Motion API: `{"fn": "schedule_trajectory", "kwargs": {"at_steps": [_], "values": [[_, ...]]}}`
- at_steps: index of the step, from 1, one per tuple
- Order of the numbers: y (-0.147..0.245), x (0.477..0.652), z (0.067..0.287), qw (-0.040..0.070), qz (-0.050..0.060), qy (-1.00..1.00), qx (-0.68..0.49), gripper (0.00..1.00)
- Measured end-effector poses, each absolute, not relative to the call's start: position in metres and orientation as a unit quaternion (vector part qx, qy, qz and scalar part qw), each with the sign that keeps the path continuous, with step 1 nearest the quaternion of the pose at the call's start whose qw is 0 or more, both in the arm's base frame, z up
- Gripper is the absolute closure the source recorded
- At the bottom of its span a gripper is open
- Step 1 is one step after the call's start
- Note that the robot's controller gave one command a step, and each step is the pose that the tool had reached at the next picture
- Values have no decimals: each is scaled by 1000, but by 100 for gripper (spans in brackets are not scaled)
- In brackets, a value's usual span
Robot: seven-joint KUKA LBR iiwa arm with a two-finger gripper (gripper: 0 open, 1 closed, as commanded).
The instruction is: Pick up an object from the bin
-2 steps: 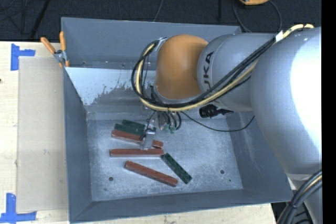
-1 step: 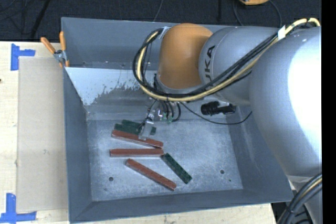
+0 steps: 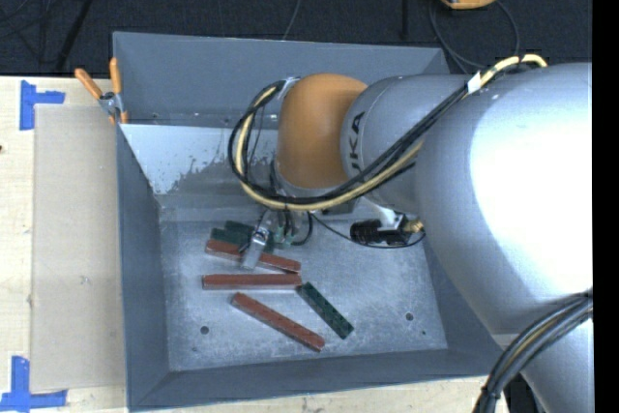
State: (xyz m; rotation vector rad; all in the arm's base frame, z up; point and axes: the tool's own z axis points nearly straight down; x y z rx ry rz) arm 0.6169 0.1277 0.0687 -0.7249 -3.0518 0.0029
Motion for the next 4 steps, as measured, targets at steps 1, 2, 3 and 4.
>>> {"fn": "schedule_trajectory", "kwargs": {"at_steps": [1, 2, 3, 4], "values": [[128, 617, 70, 0, 0, -973, -231, 0], [129, 619, 73, 0, -2, -973, -231, 100], [129, 621, 123, -2, -1, -973, -231, 100], [128, 622, 149, -1, -1, -973, -230, 100]]}}
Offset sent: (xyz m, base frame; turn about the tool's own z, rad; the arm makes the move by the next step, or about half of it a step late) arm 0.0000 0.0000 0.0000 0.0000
